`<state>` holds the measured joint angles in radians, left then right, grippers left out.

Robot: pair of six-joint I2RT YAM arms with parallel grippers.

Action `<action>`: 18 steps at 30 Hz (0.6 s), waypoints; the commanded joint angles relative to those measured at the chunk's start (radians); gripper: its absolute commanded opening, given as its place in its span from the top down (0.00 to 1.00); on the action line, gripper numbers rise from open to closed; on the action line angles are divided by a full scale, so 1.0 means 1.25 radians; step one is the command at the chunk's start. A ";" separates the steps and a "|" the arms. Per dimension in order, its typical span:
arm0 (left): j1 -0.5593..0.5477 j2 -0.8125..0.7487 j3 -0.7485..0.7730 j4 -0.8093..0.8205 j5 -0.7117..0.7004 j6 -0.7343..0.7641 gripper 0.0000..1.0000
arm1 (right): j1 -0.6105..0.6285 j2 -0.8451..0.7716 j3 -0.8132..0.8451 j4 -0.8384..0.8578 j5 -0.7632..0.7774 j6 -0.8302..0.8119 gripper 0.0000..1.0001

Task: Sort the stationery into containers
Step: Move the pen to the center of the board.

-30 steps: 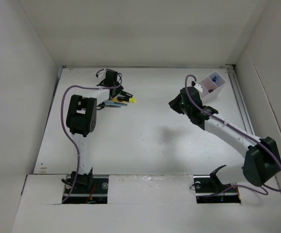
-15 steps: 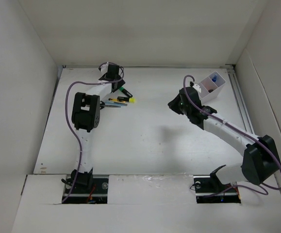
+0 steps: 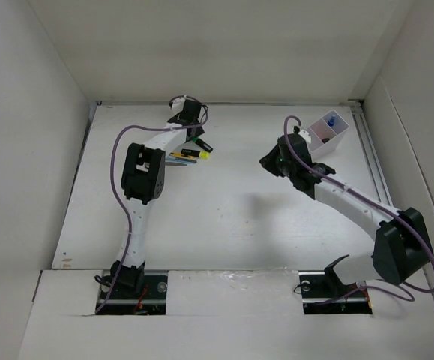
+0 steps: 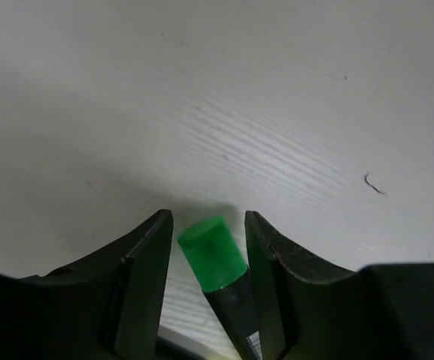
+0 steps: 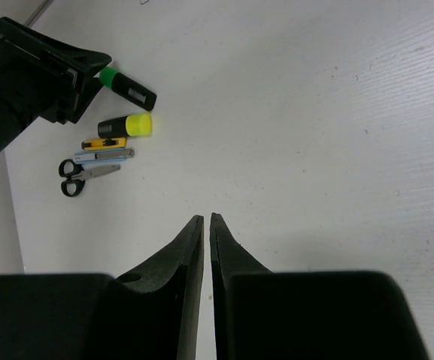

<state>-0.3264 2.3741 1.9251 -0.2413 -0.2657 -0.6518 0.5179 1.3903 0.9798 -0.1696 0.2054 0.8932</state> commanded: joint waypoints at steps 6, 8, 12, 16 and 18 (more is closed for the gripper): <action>-0.005 -0.109 -0.085 0.008 -0.088 0.007 0.58 | -0.004 0.000 0.010 0.039 -0.017 -0.008 0.85; -0.013 -0.127 -0.103 0.018 -0.088 0.007 0.58 | -0.004 0.000 0.010 0.039 -0.017 -0.008 0.85; -0.049 -0.136 -0.110 0.018 -0.106 0.015 0.53 | -0.004 0.000 0.010 0.039 -0.032 -0.008 0.85; -0.058 -0.115 -0.110 0.009 -0.096 0.007 0.53 | -0.004 -0.008 0.010 0.039 -0.032 -0.008 0.85; -0.058 -0.106 -0.110 0.009 -0.084 -0.003 0.53 | -0.004 -0.008 0.010 0.039 -0.032 -0.008 0.85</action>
<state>-0.3923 2.2803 1.7950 -0.2268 -0.3679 -0.6456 0.5167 1.3903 0.9798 -0.1696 0.1745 0.8932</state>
